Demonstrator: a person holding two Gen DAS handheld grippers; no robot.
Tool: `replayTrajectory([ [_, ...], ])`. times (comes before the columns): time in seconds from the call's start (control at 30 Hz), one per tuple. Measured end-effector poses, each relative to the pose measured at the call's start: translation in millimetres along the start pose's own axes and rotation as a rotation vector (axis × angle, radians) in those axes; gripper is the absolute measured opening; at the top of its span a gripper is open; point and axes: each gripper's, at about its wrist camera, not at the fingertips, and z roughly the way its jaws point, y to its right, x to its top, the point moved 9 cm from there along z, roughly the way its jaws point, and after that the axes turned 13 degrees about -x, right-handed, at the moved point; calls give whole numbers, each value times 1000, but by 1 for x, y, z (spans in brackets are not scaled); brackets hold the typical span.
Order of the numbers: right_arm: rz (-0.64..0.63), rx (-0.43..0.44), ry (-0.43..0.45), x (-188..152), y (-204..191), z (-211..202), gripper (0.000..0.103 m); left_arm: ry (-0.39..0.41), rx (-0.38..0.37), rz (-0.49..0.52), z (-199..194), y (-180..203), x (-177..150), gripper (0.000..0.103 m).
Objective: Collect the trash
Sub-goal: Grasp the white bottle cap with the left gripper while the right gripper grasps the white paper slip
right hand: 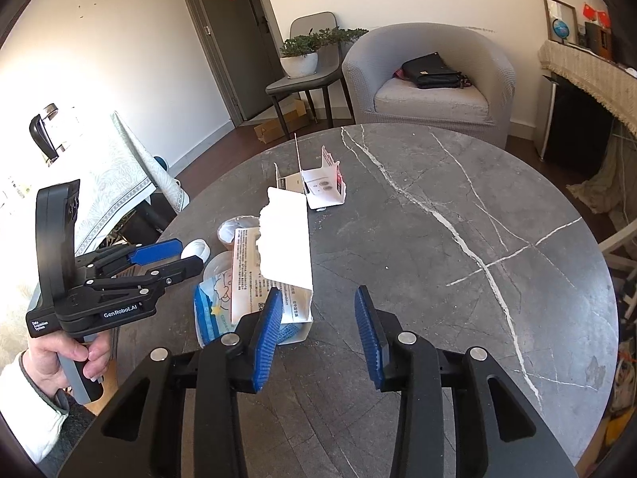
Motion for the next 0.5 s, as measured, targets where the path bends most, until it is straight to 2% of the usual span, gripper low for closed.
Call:
replayTrajectory([
  [0.2, -9, 4, 12, 6, -4, 3, 29, 11, 3, -10, 3, -1, 4, 48],
  [0.3, -11, 8, 15, 8, -7, 6, 19, 11, -8, -15, 4, -2, 5, 42],
  [0.37, -30, -15, 24, 10, -9, 6, 13, 11, -13, -10, 4, -1, 5, 34],
  [0.5, -75, -42, 42, 13, -17, 3, 7, 14, -29, -10, 4, 1, 4, 33],
])
